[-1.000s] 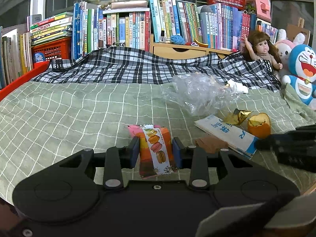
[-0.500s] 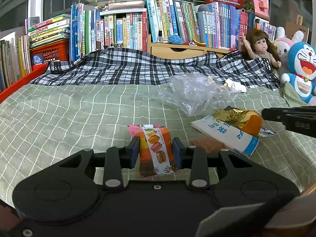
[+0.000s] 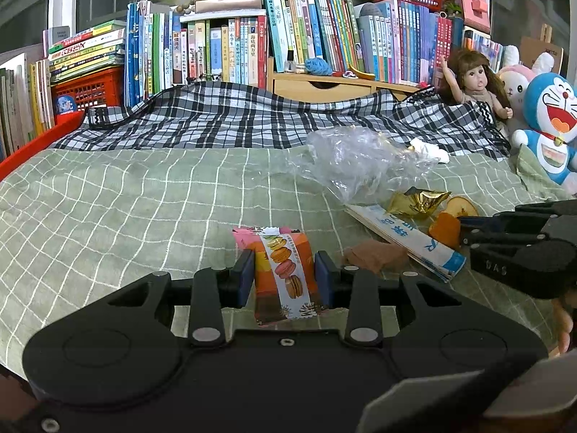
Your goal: Organize books
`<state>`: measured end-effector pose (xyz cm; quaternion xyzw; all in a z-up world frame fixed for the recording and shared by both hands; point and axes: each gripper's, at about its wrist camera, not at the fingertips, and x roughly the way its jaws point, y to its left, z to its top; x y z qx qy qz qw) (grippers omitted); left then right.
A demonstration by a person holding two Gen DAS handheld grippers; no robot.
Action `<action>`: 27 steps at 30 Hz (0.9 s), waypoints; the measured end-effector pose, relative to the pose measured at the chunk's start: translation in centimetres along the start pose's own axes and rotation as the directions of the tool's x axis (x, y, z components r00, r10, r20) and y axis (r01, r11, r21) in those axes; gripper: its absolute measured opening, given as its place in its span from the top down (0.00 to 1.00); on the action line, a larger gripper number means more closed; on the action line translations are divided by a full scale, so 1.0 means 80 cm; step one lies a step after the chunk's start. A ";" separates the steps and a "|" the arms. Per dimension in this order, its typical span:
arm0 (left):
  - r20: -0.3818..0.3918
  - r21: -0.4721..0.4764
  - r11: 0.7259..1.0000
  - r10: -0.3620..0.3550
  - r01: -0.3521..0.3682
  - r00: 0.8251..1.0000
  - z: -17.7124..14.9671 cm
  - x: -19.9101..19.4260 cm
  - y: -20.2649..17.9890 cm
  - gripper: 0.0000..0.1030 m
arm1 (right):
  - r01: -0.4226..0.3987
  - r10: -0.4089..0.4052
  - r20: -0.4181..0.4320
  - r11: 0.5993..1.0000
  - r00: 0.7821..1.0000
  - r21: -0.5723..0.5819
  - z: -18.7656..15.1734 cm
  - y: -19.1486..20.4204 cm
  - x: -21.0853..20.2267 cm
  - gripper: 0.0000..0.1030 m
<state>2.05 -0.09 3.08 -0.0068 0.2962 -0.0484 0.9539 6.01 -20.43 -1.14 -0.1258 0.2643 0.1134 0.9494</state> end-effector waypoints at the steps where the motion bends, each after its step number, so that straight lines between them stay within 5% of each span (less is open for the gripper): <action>1: -0.002 -0.001 1.000 -0.004 0.004 1.000 0.000 0.000 -0.001 0.67 | 0.000 0.000 0.001 1.000 1.000 -0.005 0.001 0.000 0.000 0.66; 4: 0.002 0.001 1.000 -0.012 0.012 1.000 -0.001 -0.002 -0.003 0.67 | -0.001 0.001 0.014 1.000 1.000 -0.005 0.001 -0.001 -0.004 0.62; 8: 0.014 0.006 1.000 -0.011 0.011 1.000 0.000 -0.007 -0.003 0.67 | 0.018 -0.017 0.071 1.000 0.997 -0.023 -0.005 -0.001 -0.017 0.30; 12: 0.018 0.005 1.000 -0.009 0.009 1.000 0.002 -0.008 -0.001 0.67 | 0.012 -0.008 0.090 0.999 0.996 -0.043 -0.008 0.001 -0.022 0.29; 21: 0.014 0.011 1.000 -0.015 0.015 1.000 0.002 -0.007 -0.002 0.66 | 0.036 -0.003 0.200 0.985 0.980 -0.166 -0.007 0.028 -0.039 0.55; 27: 0.014 0.011 1.000 -0.019 0.019 1.000 0.002 -0.006 -0.006 0.66 | 0.020 0.013 0.154 0.978 0.988 -0.207 -0.004 0.036 -0.028 0.68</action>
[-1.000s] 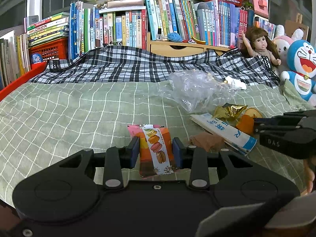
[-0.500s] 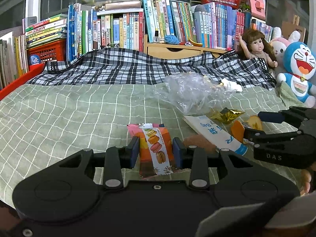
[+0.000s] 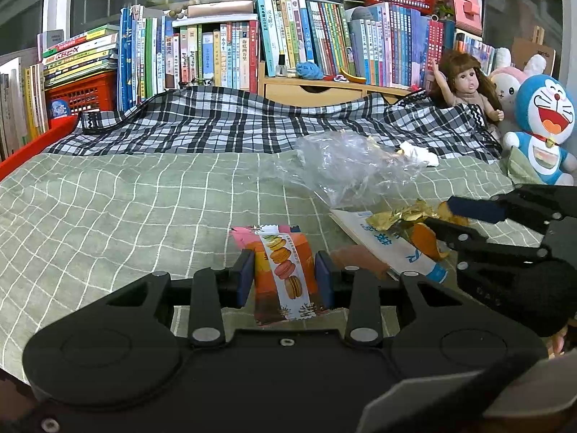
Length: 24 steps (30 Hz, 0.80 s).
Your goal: Organize books
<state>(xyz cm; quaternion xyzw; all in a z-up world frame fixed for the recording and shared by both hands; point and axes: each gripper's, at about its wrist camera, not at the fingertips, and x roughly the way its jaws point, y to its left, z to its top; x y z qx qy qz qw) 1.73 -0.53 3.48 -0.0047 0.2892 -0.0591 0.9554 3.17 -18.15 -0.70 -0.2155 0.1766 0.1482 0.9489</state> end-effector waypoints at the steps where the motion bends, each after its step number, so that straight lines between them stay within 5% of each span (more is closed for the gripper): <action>1: 0.000 0.001 1.000 -0.002 0.002 1.000 0.000 0.000 -0.001 0.66 | -0.007 0.007 -0.013 1.000 1.000 0.005 -0.001 0.001 0.002 0.69; 8: -0.009 0.004 1.000 -0.006 0.006 1.000 -0.002 0.002 -0.005 0.66 | -0.022 0.030 -0.071 0.994 0.997 0.108 -0.011 -0.011 0.016 0.69; 11: -0.010 0.001 1.000 -0.009 0.009 1.000 -0.002 0.002 -0.005 0.66 | -0.016 0.027 -0.071 0.990 0.997 0.141 -0.013 -0.017 0.017 0.92; 14: -0.004 0.000 1.000 -0.011 0.011 1.000 -0.002 0.001 -0.006 0.67 | -0.011 0.019 -0.047 0.987 0.999 0.162 -0.014 -0.020 0.010 0.95; 24: 0.018 -0.006 1.000 -0.019 0.019 1.000 0.002 -0.009 -0.007 0.67 | 0.018 -0.021 0.011 0.976 1.000 0.218 -0.004 -0.038 -0.012 0.97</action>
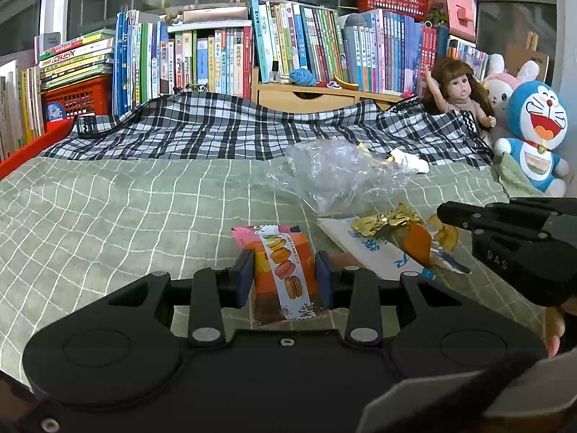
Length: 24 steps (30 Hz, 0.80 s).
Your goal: Organize books
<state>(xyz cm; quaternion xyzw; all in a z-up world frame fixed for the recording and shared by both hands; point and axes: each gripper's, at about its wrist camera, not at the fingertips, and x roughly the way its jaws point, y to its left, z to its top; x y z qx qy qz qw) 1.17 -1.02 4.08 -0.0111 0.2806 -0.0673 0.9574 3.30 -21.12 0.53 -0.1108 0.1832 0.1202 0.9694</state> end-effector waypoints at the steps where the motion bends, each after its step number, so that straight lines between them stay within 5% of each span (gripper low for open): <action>1: 0.001 0.000 1.000 -0.001 0.001 1.000 0.000 -0.001 0.000 0.67 | -0.006 0.006 0.000 1.000 1.000 0.003 0.000 -0.001 0.000 0.97; 3: 0.001 -0.001 1.000 0.000 0.000 1.000 0.000 -0.001 0.000 0.67 | -0.020 0.020 0.000 1.000 1.000 0.011 0.001 -0.001 0.003 0.95; 6: -0.001 -0.001 1.000 0.000 0.000 1.000 0.000 -0.001 -0.001 0.67 | -0.027 0.027 -0.014 1.000 1.000 0.009 0.006 0.004 0.015 0.68; 8: -0.003 -0.003 1.000 -0.001 0.001 1.000 0.001 -0.002 -0.001 0.67 | -0.043 0.044 -0.031 0.999 0.999 0.022 0.012 0.007 0.028 0.41; 13: -0.002 -0.003 1.000 0.001 -0.001 1.000 0.002 -0.001 -0.001 0.67 | -0.076 0.081 -0.145 0.996 0.986 0.040 0.028 0.014 0.073 0.31; 15: -0.003 -0.002 1.000 0.001 -0.001 1.000 0.002 0.000 -0.001 0.67 | -0.067 0.073 -0.184 0.997 0.980 0.035 0.026 0.019 0.089 0.31; 17: -0.004 -0.005 1.000 0.000 0.000 1.000 0.003 0.000 0.001 0.67 | -0.048 0.055 -0.184 0.998 0.981 0.041 0.024 0.021 0.092 0.61; 20: -0.002 -0.006 1.000 0.002 -0.002 1.000 0.005 0.001 0.005 0.67 | -0.062 0.073 -0.155 0.996 0.985 0.070 0.023 0.017 0.082 0.88; 24: -0.004 -0.016 1.000 0.003 -0.003 1.000 0.007 0.004 0.009 0.67 | -0.051 0.055 -0.113 0.998 0.992 0.036 0.023 0.021 0.067 0.87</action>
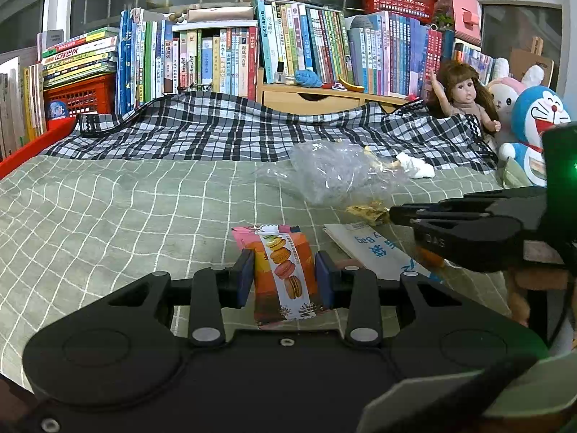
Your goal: Organize books
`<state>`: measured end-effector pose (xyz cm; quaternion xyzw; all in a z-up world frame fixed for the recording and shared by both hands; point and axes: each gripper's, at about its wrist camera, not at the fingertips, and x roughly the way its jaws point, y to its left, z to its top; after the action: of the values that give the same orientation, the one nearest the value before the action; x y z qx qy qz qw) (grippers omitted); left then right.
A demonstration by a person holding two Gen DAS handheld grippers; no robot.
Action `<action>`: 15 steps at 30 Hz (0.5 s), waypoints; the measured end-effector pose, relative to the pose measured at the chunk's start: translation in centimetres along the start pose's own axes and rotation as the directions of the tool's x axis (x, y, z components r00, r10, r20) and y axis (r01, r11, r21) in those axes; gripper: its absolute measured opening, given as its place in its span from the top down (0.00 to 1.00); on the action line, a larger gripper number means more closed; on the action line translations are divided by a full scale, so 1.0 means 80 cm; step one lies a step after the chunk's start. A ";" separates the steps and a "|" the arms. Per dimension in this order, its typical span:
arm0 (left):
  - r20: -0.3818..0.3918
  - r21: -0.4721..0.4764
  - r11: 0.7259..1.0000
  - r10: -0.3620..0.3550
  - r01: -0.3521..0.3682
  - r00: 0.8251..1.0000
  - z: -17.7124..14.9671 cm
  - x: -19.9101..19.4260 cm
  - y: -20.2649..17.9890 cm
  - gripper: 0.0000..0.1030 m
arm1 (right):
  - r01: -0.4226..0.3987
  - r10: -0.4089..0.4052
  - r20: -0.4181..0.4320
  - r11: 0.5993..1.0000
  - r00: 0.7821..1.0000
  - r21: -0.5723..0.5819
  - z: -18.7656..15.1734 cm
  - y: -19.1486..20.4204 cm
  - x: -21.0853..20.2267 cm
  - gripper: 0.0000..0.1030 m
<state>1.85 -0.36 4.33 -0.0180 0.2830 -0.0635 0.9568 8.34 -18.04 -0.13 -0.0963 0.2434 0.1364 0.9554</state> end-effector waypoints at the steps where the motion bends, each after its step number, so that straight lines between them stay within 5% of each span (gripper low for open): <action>1: 0.000 -0.002 1.000 -0.001 0.001 1.000 0.000 0.000 0.000 0.67 | 0.000 0.000 0.006 1.000 1.000 -0.003 0.000 0.000 -0.003 0.87; 5: 0.005 0.002 1.000 -0.004 0.004 1.000 0.000 -0.001 -0.001 0.67 | 0.000 0.000 0.014 1.000 1.000 -0.004 0.002 -0.001 -0.010 0.82; 6: 0.007 0.004 1.000 -0.004 0.004 1.000 0.000 -0.002 -0.001 0.67 | 0.001 -0.001 0.017 1.000 1.000 0.008 0.004 -0.003 -0.009 0.73; 8: 0.007 0.003 1.000 -0.003 0.003 1.000 0.000 -0.003 -0.002 0.67 | -0.032 0.032 -0.009 0.999 0.999 0.041 0.013 -0.009 0.002 0.34; 9: 0.006 0.001 1.000 -0.003 0.003 1.000 0.001 -0.003 -0.003 0.67 | -0.045 0.046 -0.018 0.997 0.999 0.057 0.016 -0.010 0.008 0.27; 15: 0.001 -0.002 1.000 -0.002 0.002 1.000 -0.001 -0.003 -0.002 0.67 | -0.048 0.055 -0.125 0.997 0.991 0.062 0.031 -0.003 0.060 0.22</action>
<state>1.60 -0.45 4.43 -0.0192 0.2824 -0.0642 0.9569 13.53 -16.65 -0.31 -0.0705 0.3097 0.1476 0.9367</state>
